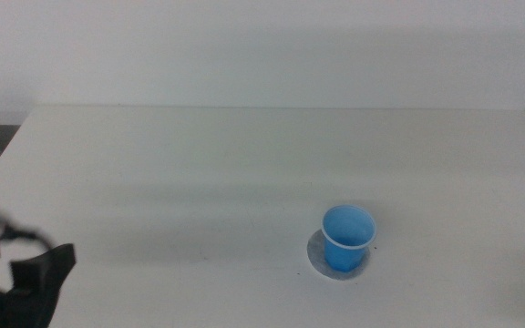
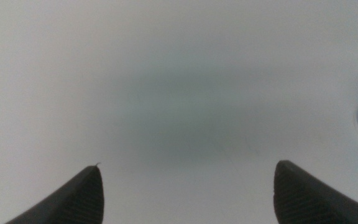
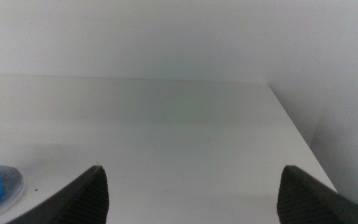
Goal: Place an empty cup on a cup mat.
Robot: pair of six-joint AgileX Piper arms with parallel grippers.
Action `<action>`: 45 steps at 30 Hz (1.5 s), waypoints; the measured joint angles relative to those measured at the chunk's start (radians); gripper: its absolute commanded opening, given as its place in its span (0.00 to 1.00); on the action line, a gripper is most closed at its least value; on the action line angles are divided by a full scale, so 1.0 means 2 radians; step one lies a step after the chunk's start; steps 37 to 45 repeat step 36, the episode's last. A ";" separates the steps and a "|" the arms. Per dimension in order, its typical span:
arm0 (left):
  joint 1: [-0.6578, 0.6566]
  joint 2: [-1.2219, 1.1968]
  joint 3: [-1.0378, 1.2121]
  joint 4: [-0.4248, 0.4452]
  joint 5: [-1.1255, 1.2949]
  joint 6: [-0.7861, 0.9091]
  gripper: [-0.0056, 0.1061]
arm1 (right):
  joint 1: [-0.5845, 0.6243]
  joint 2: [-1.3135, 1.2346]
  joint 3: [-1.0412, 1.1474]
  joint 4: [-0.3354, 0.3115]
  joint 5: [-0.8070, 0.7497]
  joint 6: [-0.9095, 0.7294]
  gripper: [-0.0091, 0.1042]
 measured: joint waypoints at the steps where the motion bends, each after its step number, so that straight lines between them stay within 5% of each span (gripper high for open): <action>1: 0.022 -0.021 0.022 -0.014 -0.037 0.017 0.89 | 0.000 0.000 0.000 0.000 0.000 0.000 0.90; 8: 0.137 -0.151 0.155 -0.071 -0.197 0.105 0.89 | 0.000 0.000 0.000 0.000 0.000 0.000 0.90; 17: 0.148 -0.250 0.178 -0.077 -0.203 0.141 0.89 | 0.000 0.000 0.000 0.000 0.000 0.000 0.90; 26: 0.182 -0.262 0.177 -0.237 -0.165 0.326 0.89 | 0.000 0.000 0.000 0.000 0.000 0.000 0.90; 45: 0.193 -0.262 0.177 -0.249 -0.162 0.346 0.89 | 0.000 0.000 0.000 0.000 0.000 0.000 0.90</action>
